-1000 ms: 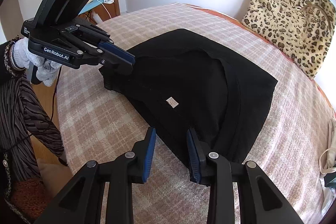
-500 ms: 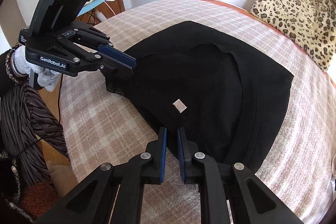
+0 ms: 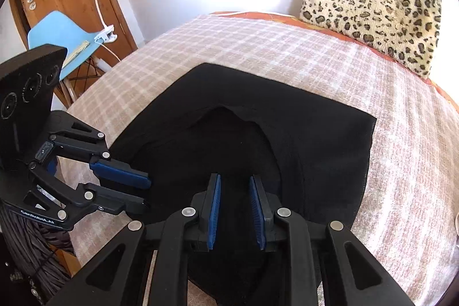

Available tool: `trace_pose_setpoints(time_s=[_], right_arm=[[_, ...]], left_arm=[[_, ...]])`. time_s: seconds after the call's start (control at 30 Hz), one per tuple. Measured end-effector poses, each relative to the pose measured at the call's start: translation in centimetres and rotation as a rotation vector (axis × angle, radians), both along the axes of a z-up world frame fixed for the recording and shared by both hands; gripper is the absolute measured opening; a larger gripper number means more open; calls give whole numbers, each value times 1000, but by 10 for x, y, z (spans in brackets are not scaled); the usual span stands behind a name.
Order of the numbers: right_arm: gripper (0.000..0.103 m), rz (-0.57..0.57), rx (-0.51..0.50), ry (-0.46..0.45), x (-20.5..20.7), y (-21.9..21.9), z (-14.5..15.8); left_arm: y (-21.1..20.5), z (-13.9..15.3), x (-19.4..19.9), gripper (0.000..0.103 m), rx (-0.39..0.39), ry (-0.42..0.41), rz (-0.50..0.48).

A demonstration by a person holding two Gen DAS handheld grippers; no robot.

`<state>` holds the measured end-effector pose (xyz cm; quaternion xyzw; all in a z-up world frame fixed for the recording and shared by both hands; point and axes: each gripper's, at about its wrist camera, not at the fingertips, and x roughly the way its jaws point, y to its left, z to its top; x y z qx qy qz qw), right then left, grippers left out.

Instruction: Fold small clothes

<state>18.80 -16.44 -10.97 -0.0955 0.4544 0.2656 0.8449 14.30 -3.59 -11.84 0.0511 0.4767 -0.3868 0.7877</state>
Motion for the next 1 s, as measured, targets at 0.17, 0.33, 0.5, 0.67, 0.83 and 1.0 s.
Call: trace_pose_setpoints(time_s=[0.17,0.33,0.5,0.67,0.83,1.0], right_arm=[[27,89,4,86,-12,-1,-1],[28,89,112,94,-23,-23,18],[37,2,202,40,-17,-45,43],[55,-100,229,-7,-12,-57,48],[59,-162,223,-18,-13,-69,41],[66,-229,243,-32,-11,-86,38]], left_arm=[[13,2,-17,18,5,-20,-7],[47,16,-27,24,-50,-23,92],[74,31,-23,38,-104,-33,262],[89,34,-8,57,-99,-20,390],[91,28,-2,57,-63,-11,438],[89,26,0,57,-48,-15,439]])
